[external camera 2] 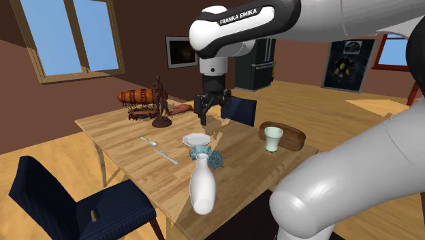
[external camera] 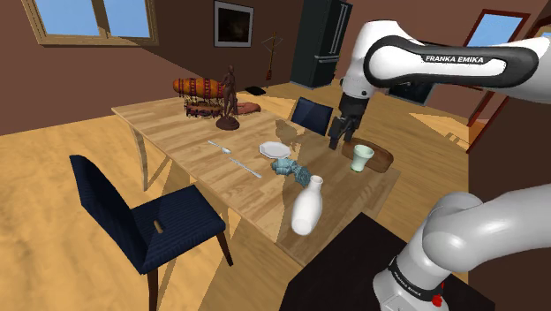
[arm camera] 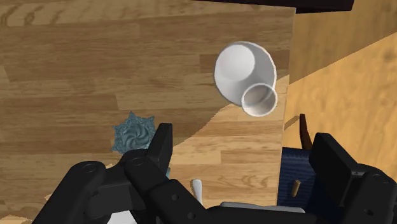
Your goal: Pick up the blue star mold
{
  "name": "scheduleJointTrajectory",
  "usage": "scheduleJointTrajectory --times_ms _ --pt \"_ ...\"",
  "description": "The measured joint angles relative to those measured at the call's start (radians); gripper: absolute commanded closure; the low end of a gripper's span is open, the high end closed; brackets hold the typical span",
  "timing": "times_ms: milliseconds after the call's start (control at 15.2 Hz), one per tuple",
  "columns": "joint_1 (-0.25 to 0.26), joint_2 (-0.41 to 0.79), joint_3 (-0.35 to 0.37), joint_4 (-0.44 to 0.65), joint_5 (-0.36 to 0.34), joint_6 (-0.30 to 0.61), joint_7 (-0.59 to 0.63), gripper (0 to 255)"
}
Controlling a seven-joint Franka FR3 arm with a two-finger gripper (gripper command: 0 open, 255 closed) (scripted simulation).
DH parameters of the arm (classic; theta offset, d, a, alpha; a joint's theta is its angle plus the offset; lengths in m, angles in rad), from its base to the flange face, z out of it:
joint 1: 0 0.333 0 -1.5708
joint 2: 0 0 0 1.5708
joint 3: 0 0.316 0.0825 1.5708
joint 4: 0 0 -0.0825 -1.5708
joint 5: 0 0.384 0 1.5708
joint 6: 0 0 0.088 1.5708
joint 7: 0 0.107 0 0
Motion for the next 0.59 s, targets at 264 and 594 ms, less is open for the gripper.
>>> scheduleJointTrajectory --times_ms 264,594 --pt "-0.008 0.118 -0.028 -0.004 -0.020 0.123 -0.046 0" --pt "-0.016 0.276 -0.058 0.016 -0.036 0.262 -0.100 0"
